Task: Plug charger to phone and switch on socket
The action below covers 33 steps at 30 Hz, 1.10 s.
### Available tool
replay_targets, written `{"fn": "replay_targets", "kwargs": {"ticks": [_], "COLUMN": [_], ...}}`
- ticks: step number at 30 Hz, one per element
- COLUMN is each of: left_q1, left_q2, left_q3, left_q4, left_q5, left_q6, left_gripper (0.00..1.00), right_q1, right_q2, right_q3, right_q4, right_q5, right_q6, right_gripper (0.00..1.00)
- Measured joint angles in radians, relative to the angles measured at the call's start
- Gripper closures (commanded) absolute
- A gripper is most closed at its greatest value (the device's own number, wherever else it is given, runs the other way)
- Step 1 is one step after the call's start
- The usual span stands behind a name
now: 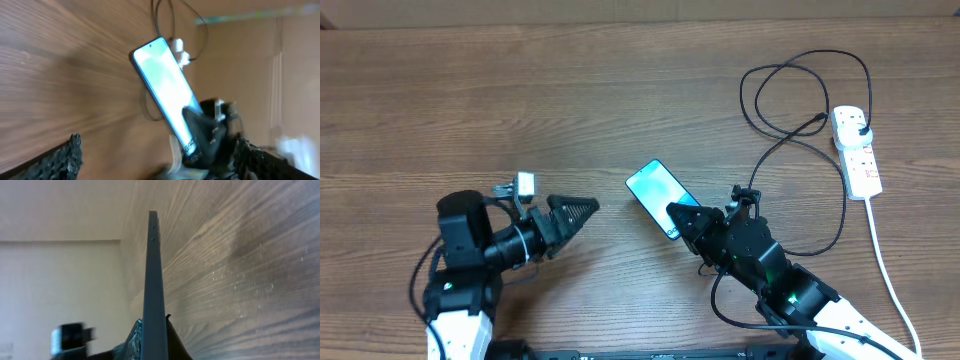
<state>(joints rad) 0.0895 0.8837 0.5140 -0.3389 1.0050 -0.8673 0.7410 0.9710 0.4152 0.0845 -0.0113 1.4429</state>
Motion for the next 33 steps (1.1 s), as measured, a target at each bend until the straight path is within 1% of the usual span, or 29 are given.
{"fn": "replay_targets", "kwargs": {"ticks": [5,9,13,16,19,20,24,28,31,33], "left_q1": [-0.026,-0.093,-0.172,-0.213,-0.232,-0.234,-0.234,-0.234,-0.234,-0.234], "left_q2": [0.105,0.158,0.193,0.208,0.212,0.212,0.212,0.212,0.212,0.212], "left_q3": [-0.03,-0.031,-0.031,-0.031,-0.031,-0.031,-0.031,-0.032,-0.031,-0.033], "left_q4": [0.173,0.271,0.313,0.317,0.317,0.317,0.321,0.359,0.378,0.377], "left_q5": [0.062,0.063,0.037,0.014,0.003,0.0,-0.007,-0.013,-0.014,-0.015], "left_q6": [-0.276,-0.425,-0.539,-0.598,-0.646,-0.66,-0.705,-0.729,-0.732,-0.735], "left_gripper": [0.0,0.0,0.02,0.04,0.15,0.18,0.22,0.26,0.29,0.34], "right_q1": [0.0,0.0,0.0,0.0,0.0,0.0,0.001,0.028,0.074,0.093], "right_q2": [0.009,0.032,0.062,0.07,0.07,0.07,0.07,0.07,0.07,0.07], "right_q3": [0.0,0.0,0.0,0.0,0.0,0.0,0.0,0.0,0.0,0.0], "right_q4": [0.002,0.002,0.046,0.101,0.132,0.133,0.132,0.132,0.133,0.137], "right_q5": [-0.042,-0.063,-0.098,-0.13,-0.15,-0.16,-0.223,-0.269,-0.268,-0.246], "right_q6": [0.137,0.227,0.28,0.294,0.313,0.327,0.399,0.471,0.518,0.535], "right_gripper": [0.96,0.96,0.96,0.96,0.96,0.96,0.96,0.96,0.96,0.96]}}
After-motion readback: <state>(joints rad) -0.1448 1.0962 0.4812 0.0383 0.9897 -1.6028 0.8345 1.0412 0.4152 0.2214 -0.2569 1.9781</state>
